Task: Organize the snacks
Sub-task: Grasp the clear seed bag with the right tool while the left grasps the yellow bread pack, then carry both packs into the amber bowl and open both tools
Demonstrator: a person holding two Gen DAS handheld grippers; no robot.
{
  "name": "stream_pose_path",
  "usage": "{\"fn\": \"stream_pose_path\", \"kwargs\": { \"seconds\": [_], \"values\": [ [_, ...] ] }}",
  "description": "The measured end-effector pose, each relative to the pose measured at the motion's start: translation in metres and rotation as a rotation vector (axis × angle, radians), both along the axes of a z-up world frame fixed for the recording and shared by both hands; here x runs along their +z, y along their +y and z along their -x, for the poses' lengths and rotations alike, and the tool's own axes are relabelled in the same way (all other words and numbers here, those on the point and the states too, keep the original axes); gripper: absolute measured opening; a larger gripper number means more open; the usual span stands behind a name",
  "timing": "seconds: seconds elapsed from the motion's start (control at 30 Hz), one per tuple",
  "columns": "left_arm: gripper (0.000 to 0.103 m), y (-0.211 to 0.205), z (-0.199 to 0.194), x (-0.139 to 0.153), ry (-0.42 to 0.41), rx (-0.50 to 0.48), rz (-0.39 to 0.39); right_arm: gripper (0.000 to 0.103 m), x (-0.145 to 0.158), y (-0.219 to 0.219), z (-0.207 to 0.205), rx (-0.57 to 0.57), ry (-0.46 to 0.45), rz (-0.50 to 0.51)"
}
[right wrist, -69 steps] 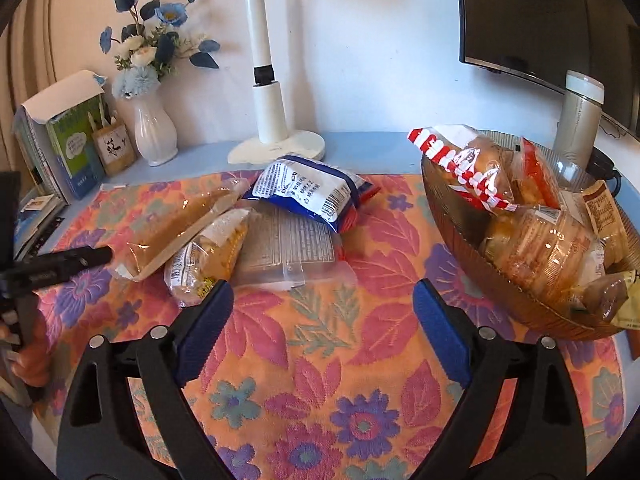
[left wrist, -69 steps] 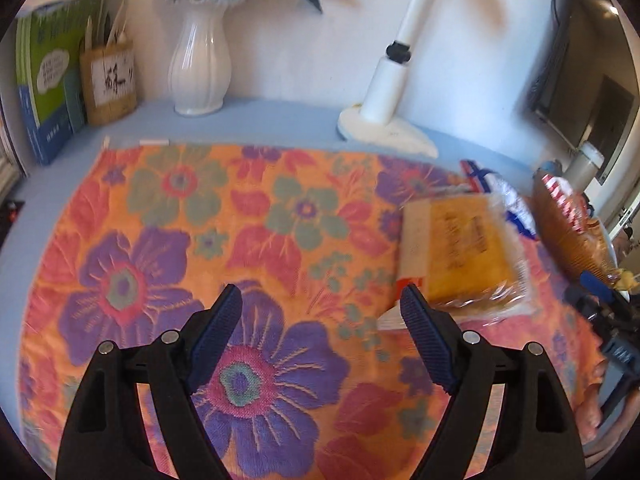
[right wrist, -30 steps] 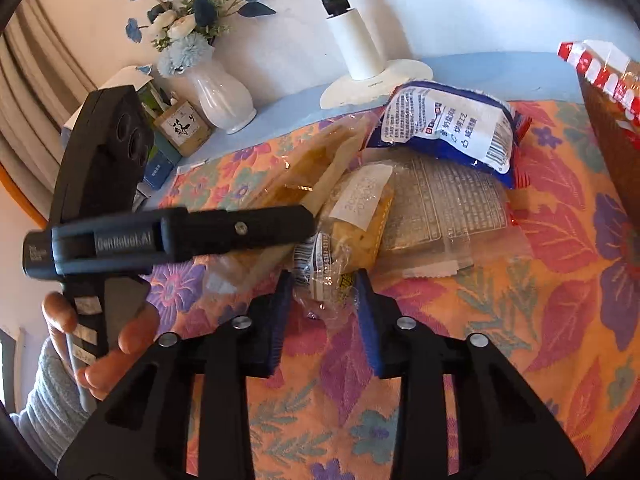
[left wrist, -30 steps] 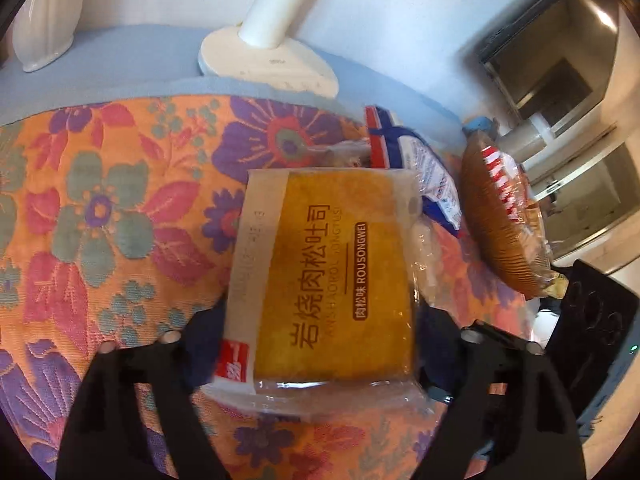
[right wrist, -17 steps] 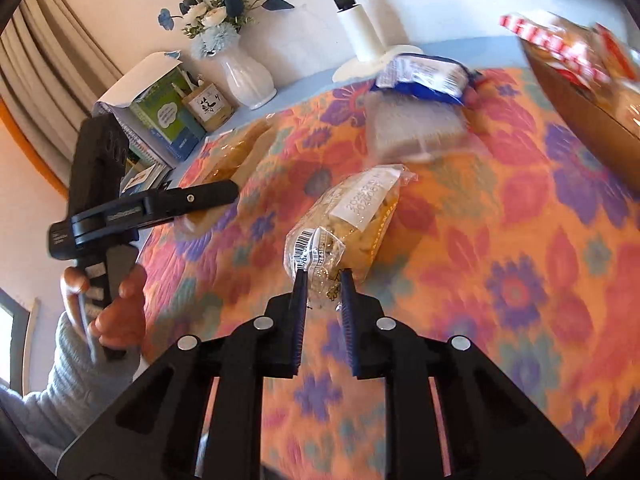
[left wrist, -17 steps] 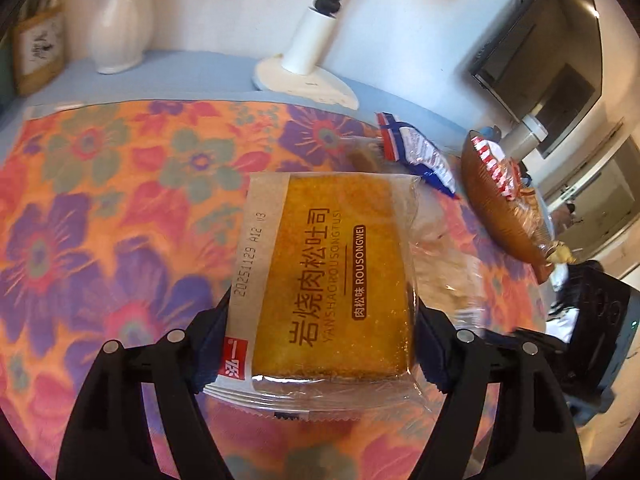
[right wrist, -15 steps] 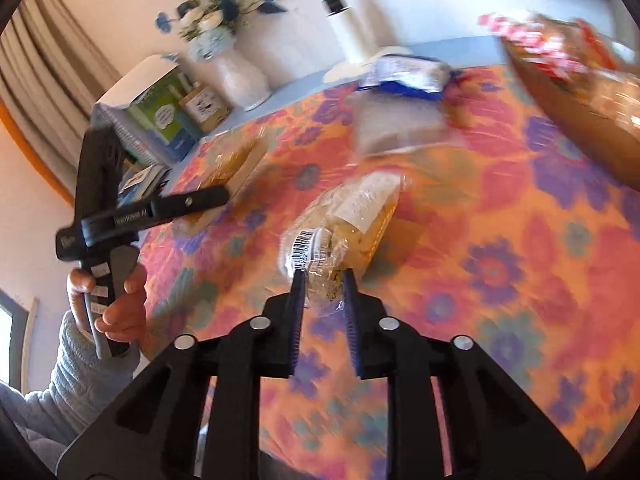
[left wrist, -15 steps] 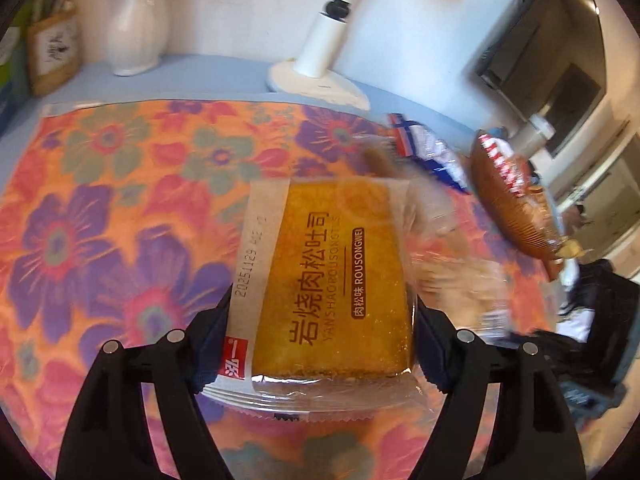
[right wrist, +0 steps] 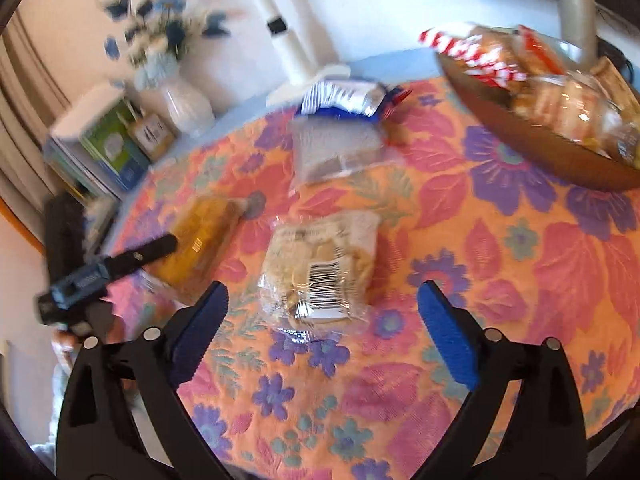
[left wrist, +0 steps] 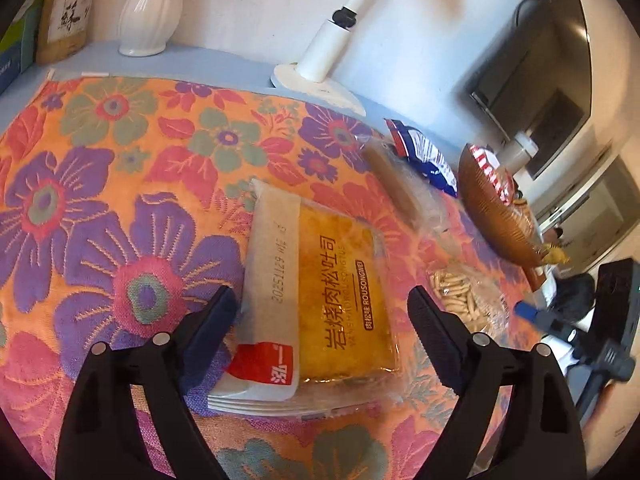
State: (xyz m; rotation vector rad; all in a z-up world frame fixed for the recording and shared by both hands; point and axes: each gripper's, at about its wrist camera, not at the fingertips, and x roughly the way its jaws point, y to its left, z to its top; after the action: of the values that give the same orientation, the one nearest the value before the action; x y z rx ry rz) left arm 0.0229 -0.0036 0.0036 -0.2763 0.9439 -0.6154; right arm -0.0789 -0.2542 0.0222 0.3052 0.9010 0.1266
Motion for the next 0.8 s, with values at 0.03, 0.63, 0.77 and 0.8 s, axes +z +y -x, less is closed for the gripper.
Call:
{"fn": "stream_pose_path", "kwargs": {
  "seconds": [0.03, 0.63, 0.77, 0.8],
  "values": [
    [0.087, -0.001, 0.001, 0.000, -0.004, 0.000, -0.006, 0.096, -0.004, 0.004, -0.004, 0.000, 0.015, 0.014],
    [0.093, -0.069, 0.021, -0.004, -0.132, -0.040, -0.486, 0.099, -0.027, 0.029, -0.017, -0.072, 0.074, 0.123],
    [0.086, -0.071, 0.023, -0.003, -0.147, -0.037, -0.498, 0.069, -0.022, 0.035, -0.015, -0.076, 0.055, 0.183],
    [0.079, -0.074, 0.028, -0.001, -0.172, -0.045, -0.507, 0.065, -0.020, 0.036, -0.013, -0.068, 0.044, 0.181]
  ]
}}
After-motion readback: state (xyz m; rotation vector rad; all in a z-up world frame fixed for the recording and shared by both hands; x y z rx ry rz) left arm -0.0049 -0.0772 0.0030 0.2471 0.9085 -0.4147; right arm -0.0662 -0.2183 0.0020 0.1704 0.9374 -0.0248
